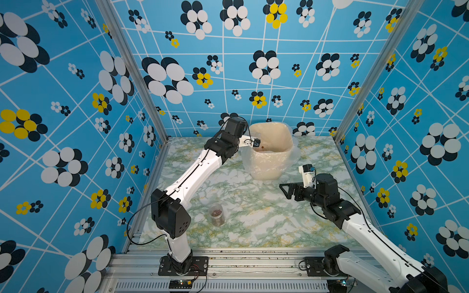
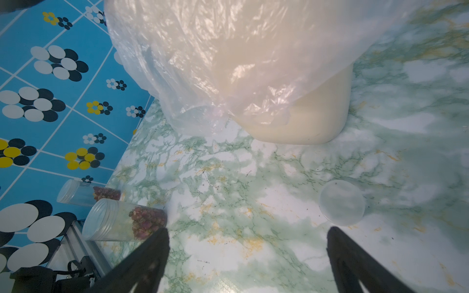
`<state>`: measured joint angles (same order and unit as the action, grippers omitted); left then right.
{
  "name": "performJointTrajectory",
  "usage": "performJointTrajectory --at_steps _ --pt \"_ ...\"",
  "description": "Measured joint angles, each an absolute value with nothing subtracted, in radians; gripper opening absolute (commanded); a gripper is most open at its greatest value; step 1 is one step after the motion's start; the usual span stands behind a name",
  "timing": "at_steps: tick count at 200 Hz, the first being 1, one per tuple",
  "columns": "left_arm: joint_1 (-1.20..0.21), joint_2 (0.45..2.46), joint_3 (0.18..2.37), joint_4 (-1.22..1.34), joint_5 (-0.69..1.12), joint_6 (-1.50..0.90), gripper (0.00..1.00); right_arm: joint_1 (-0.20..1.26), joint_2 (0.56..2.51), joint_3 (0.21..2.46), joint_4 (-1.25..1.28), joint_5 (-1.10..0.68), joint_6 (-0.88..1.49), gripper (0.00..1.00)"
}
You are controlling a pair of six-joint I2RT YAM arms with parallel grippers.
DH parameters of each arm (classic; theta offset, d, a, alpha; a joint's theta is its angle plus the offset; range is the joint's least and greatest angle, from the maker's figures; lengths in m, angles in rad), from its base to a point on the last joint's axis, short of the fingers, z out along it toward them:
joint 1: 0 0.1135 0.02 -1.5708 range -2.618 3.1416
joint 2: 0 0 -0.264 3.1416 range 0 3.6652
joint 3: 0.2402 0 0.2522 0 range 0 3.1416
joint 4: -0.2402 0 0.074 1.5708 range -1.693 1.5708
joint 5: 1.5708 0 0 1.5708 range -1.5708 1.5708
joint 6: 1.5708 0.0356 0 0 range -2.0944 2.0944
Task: Empty the moldy dried flower tea in the jars
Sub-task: Pour the moldy dried flower tea into the trash bin.
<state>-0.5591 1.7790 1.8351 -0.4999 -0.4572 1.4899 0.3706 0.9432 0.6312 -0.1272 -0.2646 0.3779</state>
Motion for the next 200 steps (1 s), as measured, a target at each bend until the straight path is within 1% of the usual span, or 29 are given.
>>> performJointTrajectory --at_steps 93,133,200 --pt "-0.559 1.810 1.833 -0.369 -0.465 1.635 0.00 0.371 0.943 0.631 -0.131 -0.268 0.381 0.99" --pt "-0.559 1.810 1.788 -0.240 -0.463 1.734 0.00 0.371 0.943 0.634 -0.133 -0.273 0.383 0.99" --pt "-0.559 1.810 1.744 -0.143 -0.438 1.835 0.00 0.371 0.943 0.638 -0.147 -0.284 0.395 0.99"
